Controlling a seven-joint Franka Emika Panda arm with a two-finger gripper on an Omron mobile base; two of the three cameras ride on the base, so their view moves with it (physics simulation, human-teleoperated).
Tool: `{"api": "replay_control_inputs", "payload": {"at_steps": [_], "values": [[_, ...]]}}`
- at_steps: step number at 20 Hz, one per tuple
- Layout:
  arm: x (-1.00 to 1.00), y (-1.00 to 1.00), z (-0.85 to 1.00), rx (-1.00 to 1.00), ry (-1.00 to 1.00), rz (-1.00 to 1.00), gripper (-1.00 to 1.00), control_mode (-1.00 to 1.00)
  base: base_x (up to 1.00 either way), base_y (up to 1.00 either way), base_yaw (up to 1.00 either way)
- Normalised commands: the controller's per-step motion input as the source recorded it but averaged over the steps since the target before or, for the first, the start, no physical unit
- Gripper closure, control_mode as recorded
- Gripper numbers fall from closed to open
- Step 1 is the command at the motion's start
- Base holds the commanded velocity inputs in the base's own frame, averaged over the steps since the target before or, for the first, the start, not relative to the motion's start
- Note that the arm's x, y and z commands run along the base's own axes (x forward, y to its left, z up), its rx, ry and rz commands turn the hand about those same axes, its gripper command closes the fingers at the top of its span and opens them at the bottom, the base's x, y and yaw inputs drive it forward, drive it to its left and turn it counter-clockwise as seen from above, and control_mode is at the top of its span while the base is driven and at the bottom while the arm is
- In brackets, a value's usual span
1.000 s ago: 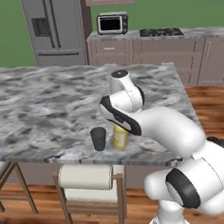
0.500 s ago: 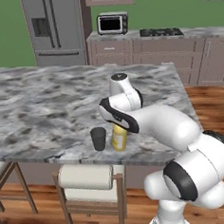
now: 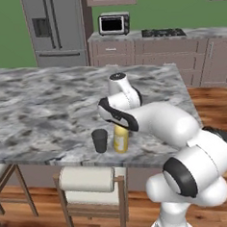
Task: There is a wine glass and glass cup on the dining counter. Place the wine bottle next to the wine glass and the juice bottle next to the glass cup.
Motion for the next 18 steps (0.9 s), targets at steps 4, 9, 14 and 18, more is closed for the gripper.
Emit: {"api": "replay_control_inputs", "payload": {"at_steps": [4, 9, 14, 18], "values": [[0.00, 0.00, -0.28, 0.00, 0.00, -0.04, -1.00, -1.00, 0.00, 0.00, 0.00], [0.00, -0.03, -0.05, 0.00, 0.00, -0.05, -1.00, -1.00, 0.00, 0.00, 0.00], [-0.07, -0.10, 0.00, 0.00, 0.00, -0.03, -1.00, -1.00, 0.00, 0.00, 0.00], [-0.03, -0.04, 0.10, 0.01, 0.00, -0.02, -1.00, -1.00, 0.00, 0.00, 0.00]]}}
